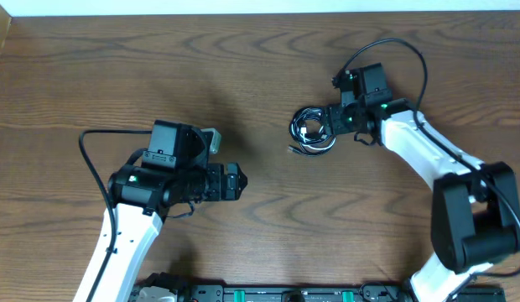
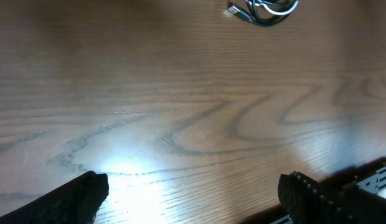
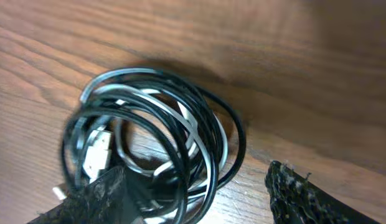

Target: Untangle cables

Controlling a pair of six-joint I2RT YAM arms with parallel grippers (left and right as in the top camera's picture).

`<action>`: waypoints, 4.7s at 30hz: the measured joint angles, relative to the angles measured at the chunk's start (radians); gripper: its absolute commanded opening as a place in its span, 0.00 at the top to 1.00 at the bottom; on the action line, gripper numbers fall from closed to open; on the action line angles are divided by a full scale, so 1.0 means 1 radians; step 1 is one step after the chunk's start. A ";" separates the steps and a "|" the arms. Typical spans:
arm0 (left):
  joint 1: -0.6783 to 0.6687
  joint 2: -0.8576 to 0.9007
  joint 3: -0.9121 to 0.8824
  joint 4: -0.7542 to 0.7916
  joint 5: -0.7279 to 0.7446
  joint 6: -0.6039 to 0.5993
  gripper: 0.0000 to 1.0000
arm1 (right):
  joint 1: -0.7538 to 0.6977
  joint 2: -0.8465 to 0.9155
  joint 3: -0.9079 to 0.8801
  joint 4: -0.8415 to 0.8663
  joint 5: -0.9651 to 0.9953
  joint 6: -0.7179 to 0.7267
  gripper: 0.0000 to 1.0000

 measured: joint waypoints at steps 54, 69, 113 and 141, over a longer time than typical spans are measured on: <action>-0.013 0.000 0.001 0.082 0.026 0.000 0.07 | 0.151 -0.548 0.314 -0.230 -0.205 0.010 0.87; -0.013 -0.001 0.001 0.132 0.100 -0.001 0.13 | 0.151 -0.431 0.315 -0.640 0.056 0.023 0.19; -0.013 -0.014 0.001 -0.001 0.018 0.080 0.13 | 0.417 0.132 0.280 -0.614 0.160 0.040 0.05; -0.013 -0.087 0.001 0.019 0.018 0.113 0.13 | 0.418 0.133 0.142 -0.323 0.100 0.091 0.99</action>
